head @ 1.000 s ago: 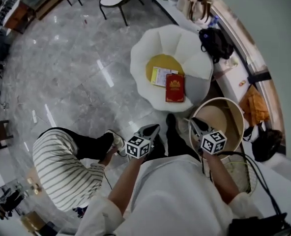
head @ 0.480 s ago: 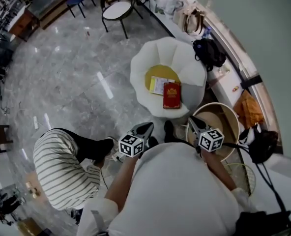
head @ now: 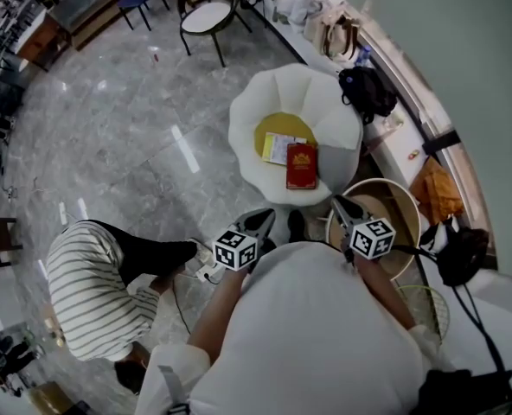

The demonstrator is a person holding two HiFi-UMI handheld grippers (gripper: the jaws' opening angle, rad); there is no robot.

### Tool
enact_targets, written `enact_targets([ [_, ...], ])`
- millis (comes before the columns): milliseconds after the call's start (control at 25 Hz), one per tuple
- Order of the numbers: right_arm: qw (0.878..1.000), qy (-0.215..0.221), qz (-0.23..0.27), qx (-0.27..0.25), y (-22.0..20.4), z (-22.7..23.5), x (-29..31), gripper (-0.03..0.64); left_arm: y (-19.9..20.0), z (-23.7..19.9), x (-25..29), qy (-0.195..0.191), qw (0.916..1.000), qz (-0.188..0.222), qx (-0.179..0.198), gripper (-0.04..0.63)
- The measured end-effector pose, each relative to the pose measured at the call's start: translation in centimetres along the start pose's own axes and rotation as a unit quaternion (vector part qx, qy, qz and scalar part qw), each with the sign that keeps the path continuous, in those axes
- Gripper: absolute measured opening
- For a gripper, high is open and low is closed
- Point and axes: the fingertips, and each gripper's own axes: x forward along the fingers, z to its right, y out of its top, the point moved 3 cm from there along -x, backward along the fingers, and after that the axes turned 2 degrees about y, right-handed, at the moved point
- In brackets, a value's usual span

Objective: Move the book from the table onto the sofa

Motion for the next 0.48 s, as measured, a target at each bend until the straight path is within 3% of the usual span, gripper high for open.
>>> enact_targets([
  [480,1.000,0.000,0.002,-0.004,-0.20,-0.32,-0.31,0.048,0.45,-0.43,-0.25,0.005,1.0000,0.006,-0.001,0.002],
])
